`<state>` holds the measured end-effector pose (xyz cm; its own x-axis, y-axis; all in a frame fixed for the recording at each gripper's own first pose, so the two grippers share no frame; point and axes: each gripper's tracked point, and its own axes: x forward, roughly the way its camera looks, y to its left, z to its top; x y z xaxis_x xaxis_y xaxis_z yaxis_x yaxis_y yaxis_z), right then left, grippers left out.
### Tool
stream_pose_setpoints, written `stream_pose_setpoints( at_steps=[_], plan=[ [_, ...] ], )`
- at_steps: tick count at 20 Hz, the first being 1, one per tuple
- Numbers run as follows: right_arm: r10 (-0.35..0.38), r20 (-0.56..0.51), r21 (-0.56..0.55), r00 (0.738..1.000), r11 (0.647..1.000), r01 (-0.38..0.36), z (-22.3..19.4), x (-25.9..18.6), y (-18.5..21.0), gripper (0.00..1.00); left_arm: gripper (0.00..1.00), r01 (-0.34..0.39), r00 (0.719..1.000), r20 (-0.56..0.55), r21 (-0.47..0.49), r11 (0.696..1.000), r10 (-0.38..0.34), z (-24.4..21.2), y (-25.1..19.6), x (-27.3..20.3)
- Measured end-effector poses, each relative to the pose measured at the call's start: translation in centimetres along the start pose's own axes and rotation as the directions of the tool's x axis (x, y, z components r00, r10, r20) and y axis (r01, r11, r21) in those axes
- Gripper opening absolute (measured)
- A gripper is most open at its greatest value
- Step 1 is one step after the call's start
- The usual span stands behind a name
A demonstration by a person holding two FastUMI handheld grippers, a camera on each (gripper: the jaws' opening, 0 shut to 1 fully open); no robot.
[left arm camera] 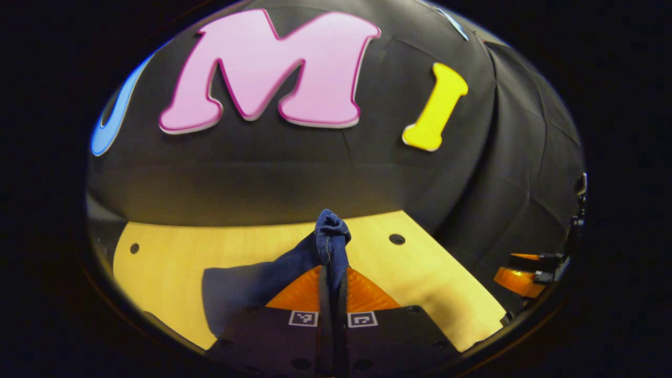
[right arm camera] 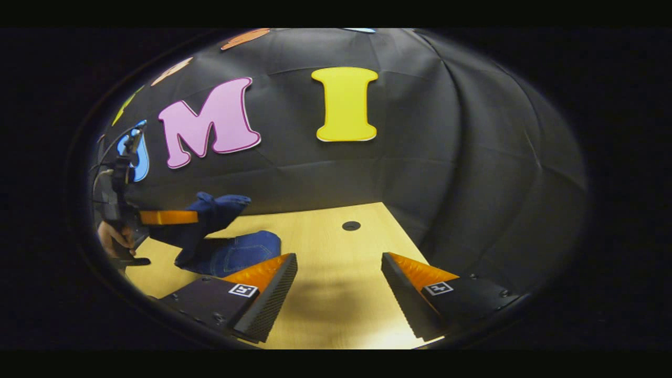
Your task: Grasp the waist and the cuffs of the jeans and fold them to make the two legs overlap; first hold the waist and fold one-third of the jeans toward the cuffs, then hold the cuffs and fold the remaining one-third in the same direction to finish folding.
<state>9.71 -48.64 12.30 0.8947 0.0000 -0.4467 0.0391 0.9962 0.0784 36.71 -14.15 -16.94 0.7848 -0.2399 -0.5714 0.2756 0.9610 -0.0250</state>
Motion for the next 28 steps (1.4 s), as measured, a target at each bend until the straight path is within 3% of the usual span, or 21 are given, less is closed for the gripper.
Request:
stream_pose_setpoints(
  at_steps=[2, 5, 6, 8, 10, 11, 15, 21, 25, 28],
  plan=[
    [0.001, 0.004, 0.007, 1.000, 1.000, -0.001, 0.0, -1.1, 0.0, 0.99, 0.07, -0.007, 0.999, -0.053, 0.045, 0.999, 0.010, -2.4, -0.8, 1.3],
    [0.012, 0.012, -0.007, 1.000, 1.000, -0.012, 0.3, -2.9, 0.8, 0.99, 0.27, -0.023, 0.998, -0.057, 0.072, 0.997, 0.027, -3.6, -1.4, 0.6],
    [0.018, 0.013, -0.010, 1.000, 1.000, -0.018, 0.3, -3.5, 1.3, 0.99, 0.23, -0.006, 0.999, -0.049, 0.060, 0.998, 0.009, -3.7, -1.8, 0.0],
    [0.026, 0.022, -0.015, 0.999, 1.000, -0.026, 0.8, -4.9, 2.2, 0.98, 0.56, 0.014, 1.000, 0.001, 0.028, 1.000, -0.014, -3.0, -1.8, -2.2],
    [0.031, 0.041, -0.023, 0.999, 0.999, -0.030, 1.5, -6.6, 3.3, 0.99, 0.89, -0.011, 0.997, 0.072, 0.011, 1.000, 0.010, -1.5, -0.6, -5.7],
    [0.040, 0.055, -0.029, 0.998, 0.999, -0.038, 2.0, -7.5, 4.2, 0.98, 1.00, -0.024, 0.993, 0.115, 0.003, 1.000, 0.023, -0.7, 0.2, -7.9],
    [0.082, 0.128, -0.080, 0.988, 0.994, -0.072, 4.6, -12.4, 8.7, 0.98, 0.99, -0.119, 0.951, 0.287, -0.013, 0.993, 0.118, 2.3, 4.5, -19.2],
    [0.181, 0.276, -0.131, 0.944, 0.980, -0.150, 7.9, -20.9, 17.9, 0.98, 0.96, -0.229, 0.840, 0.489, -0.070, 0.971, 0.233, 3.3, 9.0, -37.0],
    [0.240, 0.318, -0.155, 0.917, 0.968, -0.199, 7.1, -26.3, 23.1, 0.98, 0.97, -0.287, 0.789, 0.542, -0.088, 0.954, 0.288, 1.0, 9.8, -45.3],
    [0.267, 0.339, -0.168, 0.902, 0.961, -0.221, 5.6, -30.0, 26.0, 0.98, 0.96, -0.300, 0.777, 0.544, -0.123, 0.946, 0.317, -2.0, 9.7, -49.1]
  ],
)
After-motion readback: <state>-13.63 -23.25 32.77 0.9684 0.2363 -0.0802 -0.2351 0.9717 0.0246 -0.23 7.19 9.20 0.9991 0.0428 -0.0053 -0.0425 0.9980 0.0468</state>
